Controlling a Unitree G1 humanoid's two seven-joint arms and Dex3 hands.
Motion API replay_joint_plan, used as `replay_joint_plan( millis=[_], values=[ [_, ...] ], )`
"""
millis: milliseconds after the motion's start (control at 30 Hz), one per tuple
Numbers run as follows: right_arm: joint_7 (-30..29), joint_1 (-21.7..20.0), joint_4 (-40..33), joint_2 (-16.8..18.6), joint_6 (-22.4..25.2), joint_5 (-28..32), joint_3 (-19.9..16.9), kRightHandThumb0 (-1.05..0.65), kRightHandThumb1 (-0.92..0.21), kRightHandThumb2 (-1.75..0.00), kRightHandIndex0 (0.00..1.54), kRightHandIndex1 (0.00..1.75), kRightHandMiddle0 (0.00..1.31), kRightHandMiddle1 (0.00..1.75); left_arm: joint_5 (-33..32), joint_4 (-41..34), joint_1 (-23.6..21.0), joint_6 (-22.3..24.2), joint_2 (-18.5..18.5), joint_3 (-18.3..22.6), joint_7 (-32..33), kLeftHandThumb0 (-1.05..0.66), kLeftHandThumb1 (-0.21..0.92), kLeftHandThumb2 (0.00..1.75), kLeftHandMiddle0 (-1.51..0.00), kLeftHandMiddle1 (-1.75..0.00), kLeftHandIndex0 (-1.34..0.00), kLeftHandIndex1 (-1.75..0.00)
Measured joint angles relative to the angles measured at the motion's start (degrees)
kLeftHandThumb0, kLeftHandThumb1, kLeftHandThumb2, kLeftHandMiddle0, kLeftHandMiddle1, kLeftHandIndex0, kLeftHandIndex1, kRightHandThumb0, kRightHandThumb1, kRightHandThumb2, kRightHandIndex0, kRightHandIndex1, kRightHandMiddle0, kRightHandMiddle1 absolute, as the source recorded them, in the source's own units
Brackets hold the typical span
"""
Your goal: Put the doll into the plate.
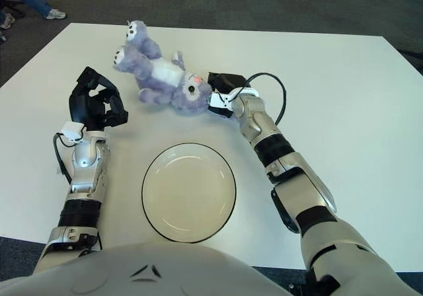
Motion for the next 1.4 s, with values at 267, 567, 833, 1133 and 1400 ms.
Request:
replay_joint_plan(
  millis=[267,567,833,1133,1400],
  values=[
    [-0.04,3.79,-3.93,-3.84,-1.88,1.25,-2.56,-0.01,-0.02,-1.52,0.78,1.75,0.86,1.34,0.05,-0.16,0.02,0.29,-0.04,-0.05,0.01,-0.5,0.26,1.39,-1.34,-1.75,-0.66,-1.75],
    [-3.24,6.01,-4.11,-7.41,-4.56,2.05,-5.7,-0.01,0.0,-1.53,0.81,1.75,0.89,1.29,0.02,-0.15,0.14,0.31,-0.05,-0.03,0.02,-0.5,0.26,1.39,-1.34,-1.75,-0.67,-1.75],
    [-4.21,8.05,-6.23,-8.73,-5.11,2.08,-7.5,-0.01,0.03,-1.56,0.84,1.75,0.88,1.32,-0.56,-0.16,0.18,0.33,-0.06,-0.03,0.02,-0.51,0.24,1.41,-1.34,-1.75,-0.67,-1.75],
    [-4.24,9.56,-9.74,-9.07,-3.32,2.04,-8.82,-0.01,0.03,-1.62,0.85,1.75,0.8,1.47,-0.69,-0.16,0.17,0.35,-0.06,-0.03,0.02,-0.51,0.24,1.41,-1.34,-1.75,-0.68,-1.75],
    [-4.2,9.68,-10.34,-9.07,-2.84,3.56,-10.52,0.0,0.02,-1.66,0.84,1.75,0.7,1.64,-0.69,-0.16,0.17,0.35,-0.07,-0.02,0.02,-0.51,0.23,1.42,-1.34,-1.75,-0.69,-1.75]
  ],
)
